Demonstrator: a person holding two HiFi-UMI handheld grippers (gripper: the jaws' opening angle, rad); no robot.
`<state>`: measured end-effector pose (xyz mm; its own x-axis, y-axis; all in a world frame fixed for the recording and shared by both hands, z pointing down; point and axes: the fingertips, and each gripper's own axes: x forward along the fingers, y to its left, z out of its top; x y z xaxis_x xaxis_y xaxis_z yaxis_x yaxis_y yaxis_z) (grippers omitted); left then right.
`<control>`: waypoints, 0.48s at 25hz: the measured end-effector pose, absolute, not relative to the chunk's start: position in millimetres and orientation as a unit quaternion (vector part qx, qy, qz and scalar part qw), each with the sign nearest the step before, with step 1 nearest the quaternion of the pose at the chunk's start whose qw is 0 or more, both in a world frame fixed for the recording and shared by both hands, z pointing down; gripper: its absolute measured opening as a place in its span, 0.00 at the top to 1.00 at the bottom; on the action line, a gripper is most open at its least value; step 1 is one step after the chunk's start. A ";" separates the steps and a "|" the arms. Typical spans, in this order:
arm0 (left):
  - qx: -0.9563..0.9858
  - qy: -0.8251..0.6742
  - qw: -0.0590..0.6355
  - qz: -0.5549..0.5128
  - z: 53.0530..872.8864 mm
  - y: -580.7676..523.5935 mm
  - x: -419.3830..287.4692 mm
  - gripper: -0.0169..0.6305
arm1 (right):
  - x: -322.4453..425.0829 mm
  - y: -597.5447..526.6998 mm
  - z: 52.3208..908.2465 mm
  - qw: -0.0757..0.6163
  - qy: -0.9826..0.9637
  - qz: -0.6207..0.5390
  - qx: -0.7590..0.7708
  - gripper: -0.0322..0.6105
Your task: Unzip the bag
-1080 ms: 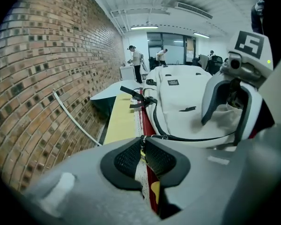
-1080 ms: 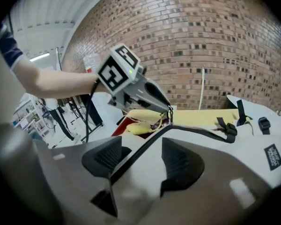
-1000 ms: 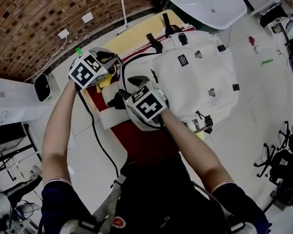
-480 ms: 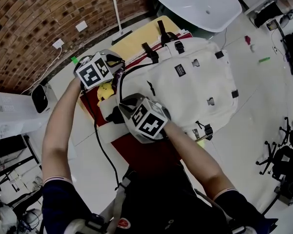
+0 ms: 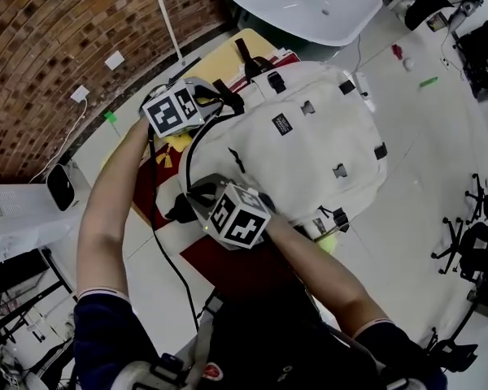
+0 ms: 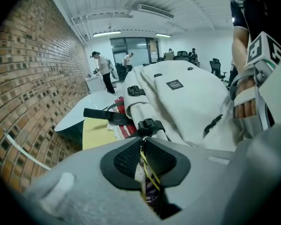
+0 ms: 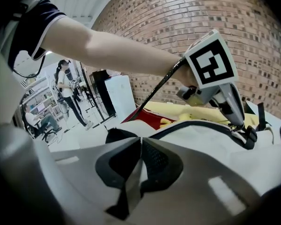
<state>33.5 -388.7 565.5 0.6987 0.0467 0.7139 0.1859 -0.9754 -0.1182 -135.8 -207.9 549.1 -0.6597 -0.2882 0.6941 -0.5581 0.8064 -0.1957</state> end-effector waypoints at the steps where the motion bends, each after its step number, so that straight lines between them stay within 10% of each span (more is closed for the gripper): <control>1: -0.918 -0.062 0.085 -0.382 567.2 -388.0 36.1 0.92 | -135.3 -208.5 549.0 0.335 -0.889 0.201 0.238 0.92; 9: -0.923 0.011 -0.048 -0.383 573.0 -387.2 5.4 0.83 | -130.3 -213.1 546.5 0.313 -0.892 0.216 0.245 0.88; 12: -0.924 0.053 -0.055 -0.375 561.0 -385.4 -12.7 0.77 | -125.1 -210.7 535.1 0.299 -0.895 0.219 0.249 0.67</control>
<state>-12.7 -385.4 561.0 0.7128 -0.0569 0.6991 -0.1389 -0.9884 0.0612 -125.1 -210.7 535.1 -0.6974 -0.3156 0.6434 -0.5767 0.7801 -0.2425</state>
